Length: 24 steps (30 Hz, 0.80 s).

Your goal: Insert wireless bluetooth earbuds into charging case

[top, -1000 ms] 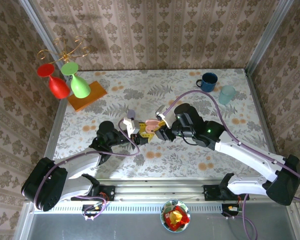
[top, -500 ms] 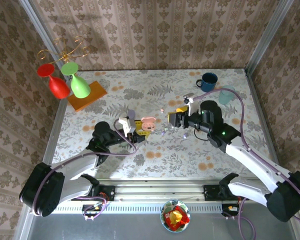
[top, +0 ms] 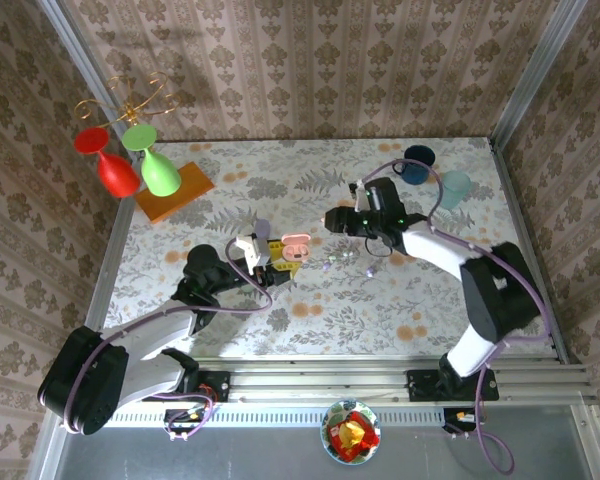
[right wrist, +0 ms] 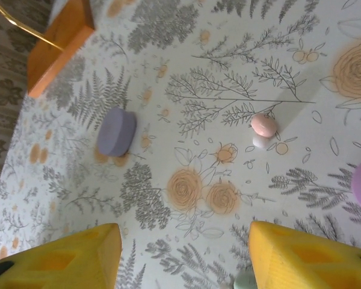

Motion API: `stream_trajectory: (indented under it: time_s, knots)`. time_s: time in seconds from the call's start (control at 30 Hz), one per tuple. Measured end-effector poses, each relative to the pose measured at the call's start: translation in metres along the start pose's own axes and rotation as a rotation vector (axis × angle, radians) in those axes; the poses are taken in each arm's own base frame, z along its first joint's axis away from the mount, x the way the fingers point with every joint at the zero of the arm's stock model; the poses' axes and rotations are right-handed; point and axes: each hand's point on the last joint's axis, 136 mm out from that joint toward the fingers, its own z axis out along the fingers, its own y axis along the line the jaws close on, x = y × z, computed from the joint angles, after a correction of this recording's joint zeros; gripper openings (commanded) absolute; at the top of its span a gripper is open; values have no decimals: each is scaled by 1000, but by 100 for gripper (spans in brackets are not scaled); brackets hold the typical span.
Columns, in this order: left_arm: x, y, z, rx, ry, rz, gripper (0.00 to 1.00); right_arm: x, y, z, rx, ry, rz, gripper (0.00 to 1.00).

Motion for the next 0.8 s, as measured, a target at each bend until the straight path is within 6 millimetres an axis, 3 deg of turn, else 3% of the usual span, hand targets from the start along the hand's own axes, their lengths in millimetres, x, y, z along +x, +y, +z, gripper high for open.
stream_trajectory:
  time_s: [0.2, 0.4, 0.8]
  knots:
    - [0, 1, 0, -4, 0, -3, 34, -9, -15, 47, 33, 82, 37, 58]
    - [0, 1, 0, -3, 0, -8, 34, -17, -28, 79, 72, 141, 66, 58]
    - [0, 1, 0, -3, 0, -15, 34, -25, -48, 112, 120, 198, 92, 58]
